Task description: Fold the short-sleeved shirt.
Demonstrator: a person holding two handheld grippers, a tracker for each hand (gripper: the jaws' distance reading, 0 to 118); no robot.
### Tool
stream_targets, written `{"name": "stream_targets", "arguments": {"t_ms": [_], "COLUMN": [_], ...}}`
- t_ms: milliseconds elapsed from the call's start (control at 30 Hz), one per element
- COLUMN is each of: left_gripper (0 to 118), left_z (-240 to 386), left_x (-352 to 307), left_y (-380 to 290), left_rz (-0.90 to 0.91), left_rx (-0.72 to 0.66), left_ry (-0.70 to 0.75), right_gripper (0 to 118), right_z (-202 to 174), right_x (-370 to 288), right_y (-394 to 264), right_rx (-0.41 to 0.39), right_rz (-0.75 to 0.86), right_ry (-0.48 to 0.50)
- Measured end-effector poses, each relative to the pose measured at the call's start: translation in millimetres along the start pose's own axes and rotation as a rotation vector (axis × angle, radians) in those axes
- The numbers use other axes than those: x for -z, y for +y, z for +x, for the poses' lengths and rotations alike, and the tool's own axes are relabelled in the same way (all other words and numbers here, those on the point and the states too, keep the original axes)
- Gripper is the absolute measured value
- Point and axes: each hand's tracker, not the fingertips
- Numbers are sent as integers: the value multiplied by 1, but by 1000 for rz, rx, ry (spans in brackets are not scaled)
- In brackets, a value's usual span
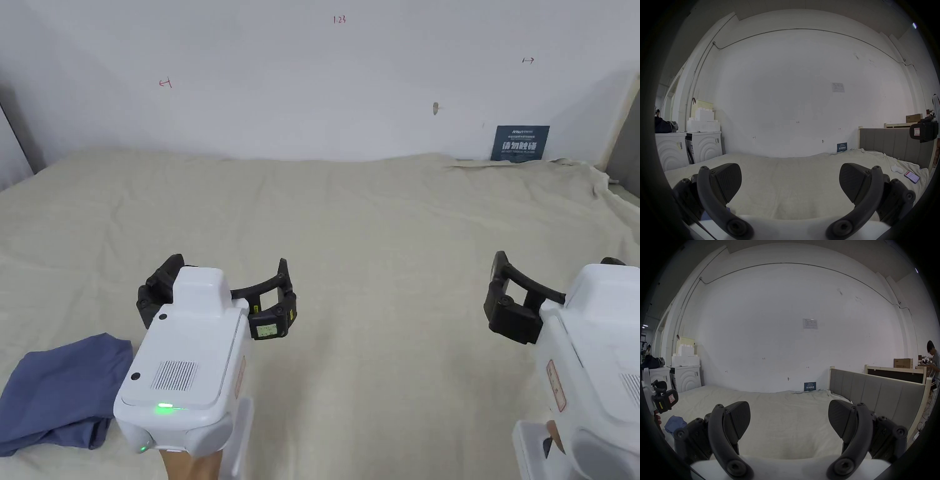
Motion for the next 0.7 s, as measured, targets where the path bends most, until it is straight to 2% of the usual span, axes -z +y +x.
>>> {"name": "stream_targets", "arguments": {"t_ms": [700], "left_gripper": [118], "left_z": [4], "left_x": [1], "left_y": [1], "left_rz": [1], "left_rx": [15], "left_ry": [-3], "right_gripper": [100], "right_z": [13], "right_x": [6], "right_y": [-6], "right_rx": [-10], "right_rz": [10], "right_ry": [-8]}}
